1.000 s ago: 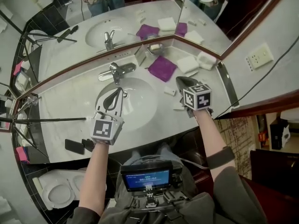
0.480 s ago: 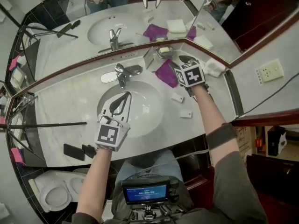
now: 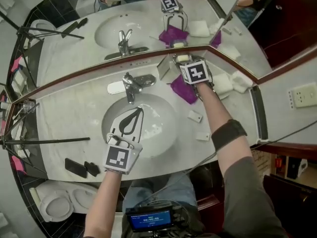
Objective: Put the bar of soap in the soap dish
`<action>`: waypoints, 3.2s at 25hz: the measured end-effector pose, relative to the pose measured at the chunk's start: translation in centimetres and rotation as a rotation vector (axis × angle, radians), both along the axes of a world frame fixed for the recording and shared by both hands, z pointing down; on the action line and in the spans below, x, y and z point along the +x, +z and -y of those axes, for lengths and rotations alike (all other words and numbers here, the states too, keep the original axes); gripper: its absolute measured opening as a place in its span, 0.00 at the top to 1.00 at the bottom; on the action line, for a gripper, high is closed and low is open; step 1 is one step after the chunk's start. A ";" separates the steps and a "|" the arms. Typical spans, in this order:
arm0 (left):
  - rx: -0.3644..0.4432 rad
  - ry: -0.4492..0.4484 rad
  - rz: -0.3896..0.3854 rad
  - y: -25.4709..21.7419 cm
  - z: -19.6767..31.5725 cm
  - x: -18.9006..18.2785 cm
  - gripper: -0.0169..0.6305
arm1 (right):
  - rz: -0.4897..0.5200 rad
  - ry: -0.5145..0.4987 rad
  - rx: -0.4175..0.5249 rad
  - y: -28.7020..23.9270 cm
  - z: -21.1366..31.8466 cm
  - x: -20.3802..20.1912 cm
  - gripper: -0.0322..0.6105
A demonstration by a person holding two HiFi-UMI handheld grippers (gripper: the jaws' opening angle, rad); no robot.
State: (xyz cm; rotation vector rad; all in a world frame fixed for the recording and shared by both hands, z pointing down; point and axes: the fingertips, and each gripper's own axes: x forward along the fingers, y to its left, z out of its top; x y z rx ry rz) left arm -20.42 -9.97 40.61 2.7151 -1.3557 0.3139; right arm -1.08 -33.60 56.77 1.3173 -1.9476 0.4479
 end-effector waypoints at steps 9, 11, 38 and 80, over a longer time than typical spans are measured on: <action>-0.045 -0.063 -0.002 2.6 1.6 1.3 0.97 | 0.020 0.051 -0.042 5.6 3.0 0.2 0.40; -0.053 -0.079 -0.007 2.8 1.8 1.0 0.97 | 0.040 0.060 -0.034 5.3 3.4 -0.2 0.40; -0.098 -0.078 0.003 4.6 3.0 1.2 0.97 | 0.046 -0.040 -0.039 4.9 3.5 -0.1 0.54; -0.029 0.101 0.104 1.0 -4.1 -0.2 0.97 | -0.207 -0.708 -0.241 12.7 -34.5 -3.4 0.54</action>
